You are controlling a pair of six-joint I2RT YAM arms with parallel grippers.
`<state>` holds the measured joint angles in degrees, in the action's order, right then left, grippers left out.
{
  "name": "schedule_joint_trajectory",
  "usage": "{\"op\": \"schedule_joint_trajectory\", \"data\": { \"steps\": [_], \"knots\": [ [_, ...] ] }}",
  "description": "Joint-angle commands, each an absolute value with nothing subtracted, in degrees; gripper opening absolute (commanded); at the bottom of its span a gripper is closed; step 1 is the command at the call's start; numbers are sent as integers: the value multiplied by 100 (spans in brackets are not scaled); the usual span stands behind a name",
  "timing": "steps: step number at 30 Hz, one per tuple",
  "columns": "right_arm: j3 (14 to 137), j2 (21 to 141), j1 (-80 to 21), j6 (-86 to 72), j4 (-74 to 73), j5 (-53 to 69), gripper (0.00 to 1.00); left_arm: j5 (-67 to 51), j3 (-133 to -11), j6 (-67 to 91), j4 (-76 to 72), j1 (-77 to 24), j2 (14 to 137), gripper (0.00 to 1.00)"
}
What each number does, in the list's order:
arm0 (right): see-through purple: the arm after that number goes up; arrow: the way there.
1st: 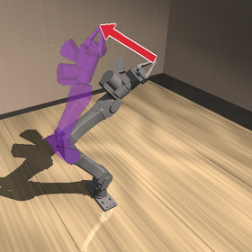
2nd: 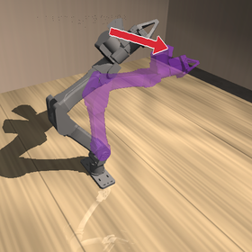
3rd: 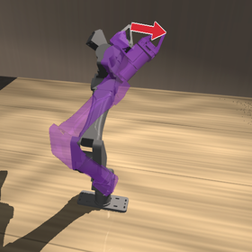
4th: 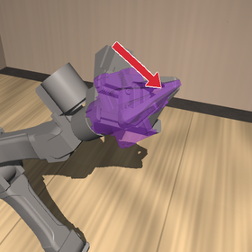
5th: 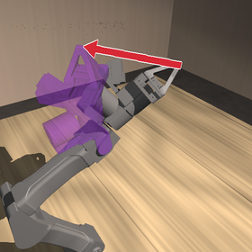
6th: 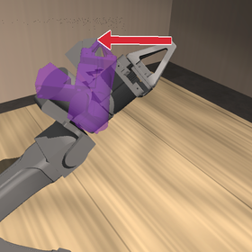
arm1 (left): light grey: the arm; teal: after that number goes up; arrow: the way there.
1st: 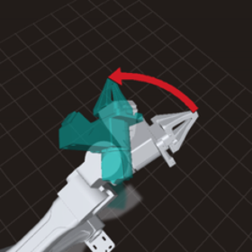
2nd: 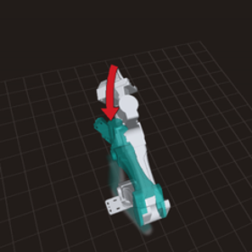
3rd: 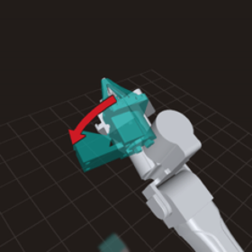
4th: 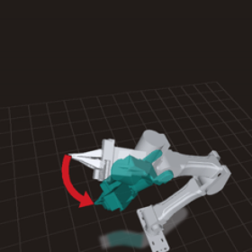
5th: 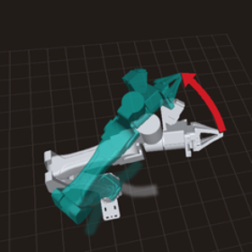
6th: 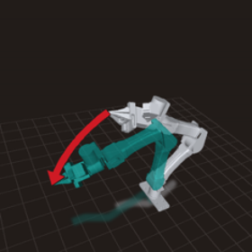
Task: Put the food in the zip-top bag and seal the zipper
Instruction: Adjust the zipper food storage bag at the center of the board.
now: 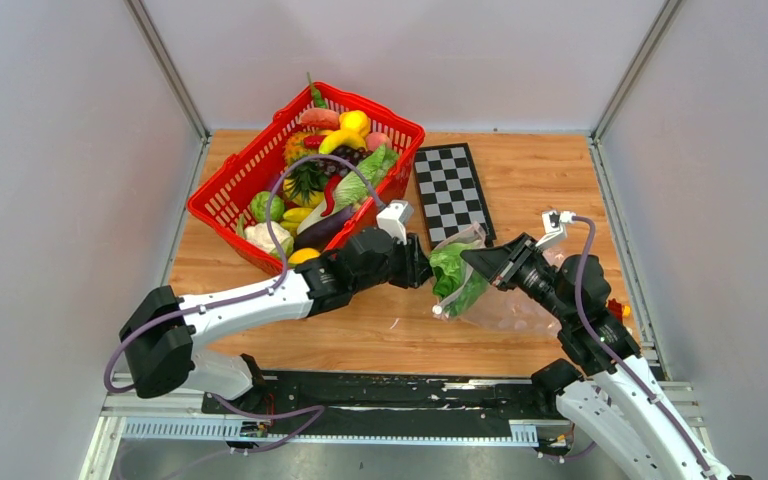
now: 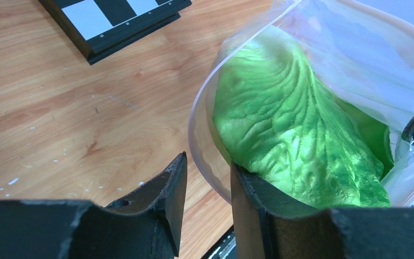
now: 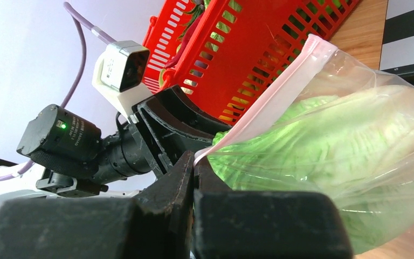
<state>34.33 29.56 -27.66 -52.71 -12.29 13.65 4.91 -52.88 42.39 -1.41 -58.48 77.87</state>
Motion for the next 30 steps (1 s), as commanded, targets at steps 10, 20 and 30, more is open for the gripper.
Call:
{"op": "schedule_joint_trajectory", "data": {
  "steps": [10, 20, 30],
  "knots": [
    [3740, 2839, -2738, -5364, -718, 1537, 0, 373, -5036, 4457, -904, -5853, 7837, 20],
    [4566, 3299, -2742, -3980, -2400, 1108, 0, 633, -5927, 3514, 149, -5826, 7424, 0],
    [6181, 3965, -2738, -2063, -4183, 621, 0, -119, -7681, 2649, 1437, -5827, 7778, 0]
  ]
}}
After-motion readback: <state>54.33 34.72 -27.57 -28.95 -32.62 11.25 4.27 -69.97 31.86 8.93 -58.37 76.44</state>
